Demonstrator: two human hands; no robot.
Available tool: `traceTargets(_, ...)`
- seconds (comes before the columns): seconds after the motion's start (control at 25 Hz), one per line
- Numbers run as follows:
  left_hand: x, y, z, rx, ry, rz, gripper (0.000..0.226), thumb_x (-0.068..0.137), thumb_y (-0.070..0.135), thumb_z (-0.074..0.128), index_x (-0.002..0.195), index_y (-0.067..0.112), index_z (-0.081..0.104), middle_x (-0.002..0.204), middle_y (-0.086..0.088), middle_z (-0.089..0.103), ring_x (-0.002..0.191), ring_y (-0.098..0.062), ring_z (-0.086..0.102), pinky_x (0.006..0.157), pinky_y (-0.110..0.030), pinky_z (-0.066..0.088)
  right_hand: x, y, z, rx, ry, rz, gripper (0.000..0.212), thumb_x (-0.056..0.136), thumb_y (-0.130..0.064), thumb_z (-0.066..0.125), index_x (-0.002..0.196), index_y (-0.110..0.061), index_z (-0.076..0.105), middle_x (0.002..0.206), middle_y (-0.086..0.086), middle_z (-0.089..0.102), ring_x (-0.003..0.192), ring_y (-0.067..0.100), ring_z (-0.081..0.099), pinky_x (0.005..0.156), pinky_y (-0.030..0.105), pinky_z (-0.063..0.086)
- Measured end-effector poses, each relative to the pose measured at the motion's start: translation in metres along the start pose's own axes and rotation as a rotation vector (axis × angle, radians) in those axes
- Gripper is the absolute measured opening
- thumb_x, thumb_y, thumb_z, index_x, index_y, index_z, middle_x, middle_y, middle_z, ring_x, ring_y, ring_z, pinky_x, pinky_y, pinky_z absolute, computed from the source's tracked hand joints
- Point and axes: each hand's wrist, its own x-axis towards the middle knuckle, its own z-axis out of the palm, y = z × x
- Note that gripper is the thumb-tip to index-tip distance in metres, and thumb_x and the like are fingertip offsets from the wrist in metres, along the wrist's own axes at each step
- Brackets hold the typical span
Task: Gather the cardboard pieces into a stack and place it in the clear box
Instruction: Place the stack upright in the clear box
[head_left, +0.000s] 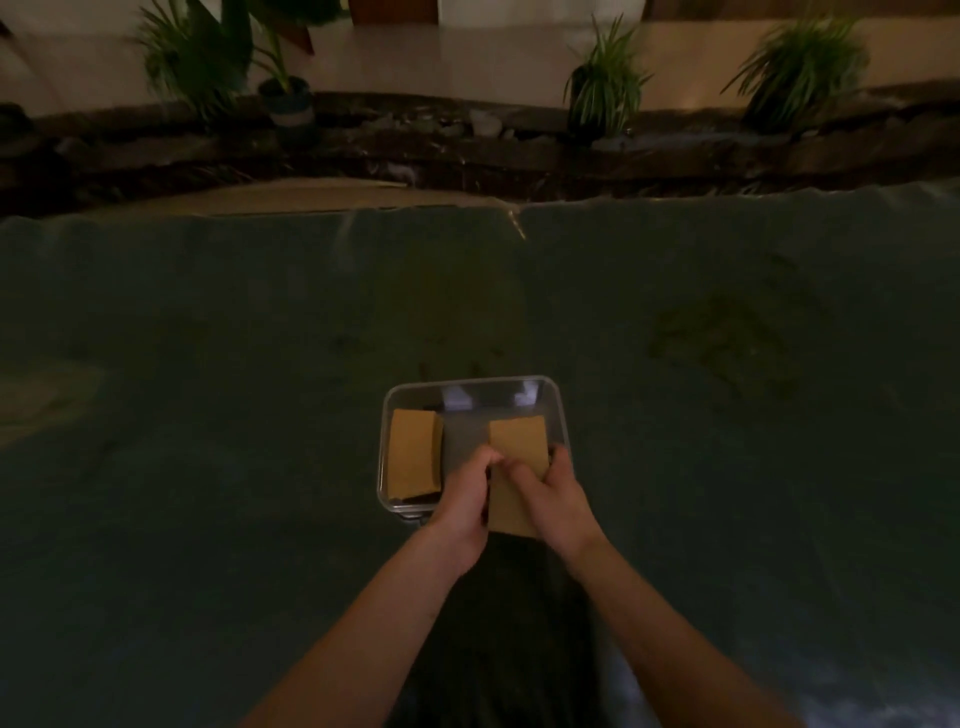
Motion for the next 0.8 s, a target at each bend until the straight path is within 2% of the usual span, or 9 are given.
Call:
traceTargets(0.08,0.01,0.009,0.004,0.071,0.048,0.003,0.059,0.086,0.04,0.064,0.139,0.026,0.043,0.129,-0.011,0.054,0.116,-0.03,0.053,0.103,-0.052,0.044,0.013,-0.008,-0.006,0.016,0.004,0.07,0.048,0.084,-0.056,0.059,0.119,-0.032,0.035,0.112,-0.004,0.056,0.103,0.016,0.057,0.091,0.042,0.049)
traceTargets(0.24,0.032,0.026,0.004,0.133,-0.005,-0.051,0.05,0.086,0.034,0.068,0.132,0.024,0.052,0.129,-0.011,0.055,0.115,-0.03,0.055,0.096,-0.051,0.052,0.037,-0.026,-0.013,-0.019,-0.018,0.201,0.043,0.089,-0.057,0.044,0.118,-0.026,0.036,0.11,0.003,0.055,0.098,0.021,0.056,0.091,0.049,0.051)
traceTargets(0.32,0.045,0.027,0.003,0.172,0.066,-0.052,0.046,0.085,0.034,0.068,0.127,0.025,0.054,0.125,-0.008,0.057,0.112,-0.029,0.056,0.093,-0.049,0.053,0.047,-0.03,-0.017,-0.142,-0.051,0.2,0.043,0.091,-0.059,0.039,0.118,-0.025,0.04,0.113,0.005,0.057,0.101,0.025,0.057,0.09,0.049,0.051)
traceTargets(0.36,0.052,0.026,0.004,0.178,0.11,-0.069,0.042,0.084,0.035,0.068,0.123,0.027,0.054,0.123,-0.007,0.057,0.11,-0.028,0.056,0.094,-0.049,0.051,0.053,-0.028,-0.02,-0.264,0.002,0.142,0.043,0.092,-0.059,0.037,0.12,-0.026,0.044,0.116,0.006,0.058,0.104,0.027,0.058,0.088,0.046,0.051)
traceTargets(0.44,0.066,0.026,0.005,0.189,0.186,-0.125,0.029,0.083,0.038,0.069,0.106,0.032,0.054,0.117,-0.005,0.055,0.107,-0.029,0.054,0.098,-0.052,0.047,0.062,-0.022,-0.031,-0.456,0.248,0.009,0.041,0.096,-0.052,0.036,0.124,-0.027,0.051,0.124,0.004,0.059,0.106,0.025,0.06,0.081,0.036,0.046)
traceTargets(0.52,0.081,0.025,0.006,0.23,0.235,-0.173,0.026,0.083,0.039,0.069,0.101,0.033,0.052,0.111,-0.002,0.051,0.102,-0.026,0.051,0.097,-0.05,0.045,0.074,-0.016,-0.048,-0.378,0.401,0.012,0.038,0.097,-0.044,0.041,0.128,-0.026,0.053,0.129,0.002,0.056,0.109,0.024,0.058,0.079,0.033,0.04)
traceTargets(0.6,0.097,0.022,0.008,0.287,0.253,-0.184,0.033,0.084,0.037,0.068,0.109,0.032,0.048,0.104,0.003,0.048,0.095,-0.022,0.048,0.089,-0.044,0.042,0.089,-0.005,-0.062,-0.26,0.316,0.115,0.037,0.096,-0.04,0.047,0.129,-0.025,0.055,0.129,0.002,0.058,0.107,0.02,0.059,0.085,0.031,0.041)
traceTargets(0.68,0.11,0.018,0.013,0.352,0.274,-0.177,0.036,0.084,0.033,0.069,0.111,0.033,0.045,0.097,0.007,0.046,0.091,-0.018,0.046,0.084,-0.041,0.039,0.098,0.004,-0.067,-0.218,0.189,0.149,0.026,0.095,-0.035,0.054,0.118,-0.028,0.061,0.118,-0.001,0.067,0.099,0.017,0.064,0.087,0.038,0.053)
traceTargets(0.8,0.123,0.01,0.021,0.402,0.301,-0.181,0.025,0.085,0.03,0.07,0.093,0.034,0.047,0.092,0.008,0.047,0.083,-0.013,0.045,0.085,-0.04,0.037,0.104,0.014,-0.066,-0.201,0.187,0.104,0.011,0.094,-0.029,0.058,0.095,-0.039,0.062,0.098,-0.008,0.071,0.087,0.014,0.069,0.079,0.047,0.06)
